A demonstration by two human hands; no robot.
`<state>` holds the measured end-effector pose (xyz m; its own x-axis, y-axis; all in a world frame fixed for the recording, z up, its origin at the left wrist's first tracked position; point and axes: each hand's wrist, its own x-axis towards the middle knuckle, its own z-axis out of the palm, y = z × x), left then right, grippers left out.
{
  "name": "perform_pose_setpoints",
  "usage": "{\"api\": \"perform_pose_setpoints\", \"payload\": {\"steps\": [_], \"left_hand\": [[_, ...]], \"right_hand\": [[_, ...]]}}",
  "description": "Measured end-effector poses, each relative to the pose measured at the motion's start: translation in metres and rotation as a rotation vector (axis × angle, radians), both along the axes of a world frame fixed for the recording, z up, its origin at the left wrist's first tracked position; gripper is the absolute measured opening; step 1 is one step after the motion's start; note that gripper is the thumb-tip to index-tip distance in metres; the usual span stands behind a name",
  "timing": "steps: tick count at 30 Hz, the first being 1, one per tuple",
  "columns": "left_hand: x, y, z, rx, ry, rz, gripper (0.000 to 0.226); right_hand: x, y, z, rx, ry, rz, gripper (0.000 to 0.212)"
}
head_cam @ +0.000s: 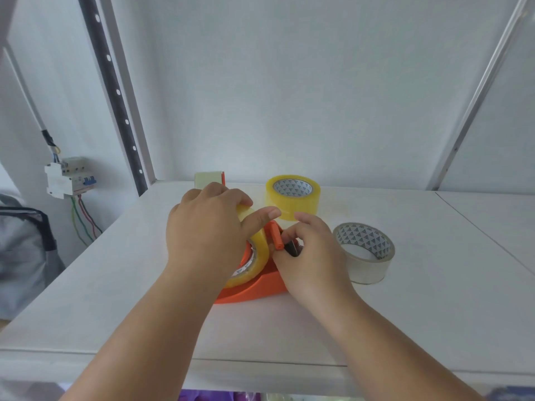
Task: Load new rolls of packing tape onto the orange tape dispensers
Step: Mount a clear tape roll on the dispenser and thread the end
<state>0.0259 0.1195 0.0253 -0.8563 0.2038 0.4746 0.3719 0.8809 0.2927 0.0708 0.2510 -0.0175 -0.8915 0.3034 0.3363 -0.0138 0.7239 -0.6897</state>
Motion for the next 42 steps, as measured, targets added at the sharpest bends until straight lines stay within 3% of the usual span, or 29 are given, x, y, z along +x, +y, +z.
{"api": "perform_pose_setpoints", "payload": {"steps": [8,16,19,23,27,33,38,42], "left_hand": [[-0.012,-0.001,-0.003,-0.048,0.098,-0.099,0.081],[-0.012,-0.002,-0.003,-0.004,0.089,-0.108,0.078],[-0.009,0.000,0.001,-0.015,0.054,-0.120,0.079],[-0.009,-0.001,0.005,-0.013,0.020,-0.144,0.064],[-0.014,-0.003,0.004,-0.020,0.039,-0.192,0.074],[-0.021,-0.006,0.001,0.006,0.099,-0.269,0.076],[-0.025,-0.007,-0.001,0.035,0.111,-0.317,0.068],[-0.021,-0.006,-0.003,0.069,0.102,-0.275,0.069]], "right_hand": [[0.001,0.010,0.008,-0.022,-0.019,0.089,0.023],[0.000,0.016,0.007,-0.242,0.036,0.098,0.006],[-0.002,0.016,0.002,-0.193,0.056,0.088,0.008],[-0.001,0.015,0.002,-0.050,0.069,0.079,0.015],[-0.002,0.018,0.008,0.042,0.026,0.154,0.018],[-0.005,0.031,0.020,-0.004,-0.127,0.256,0.023],[-0.002,0.036,0.025,-0.021,-0.210,0.296,0.040],[0.002,0.037,0.021,-0.127,-0.169,0.281,0.020]]}}
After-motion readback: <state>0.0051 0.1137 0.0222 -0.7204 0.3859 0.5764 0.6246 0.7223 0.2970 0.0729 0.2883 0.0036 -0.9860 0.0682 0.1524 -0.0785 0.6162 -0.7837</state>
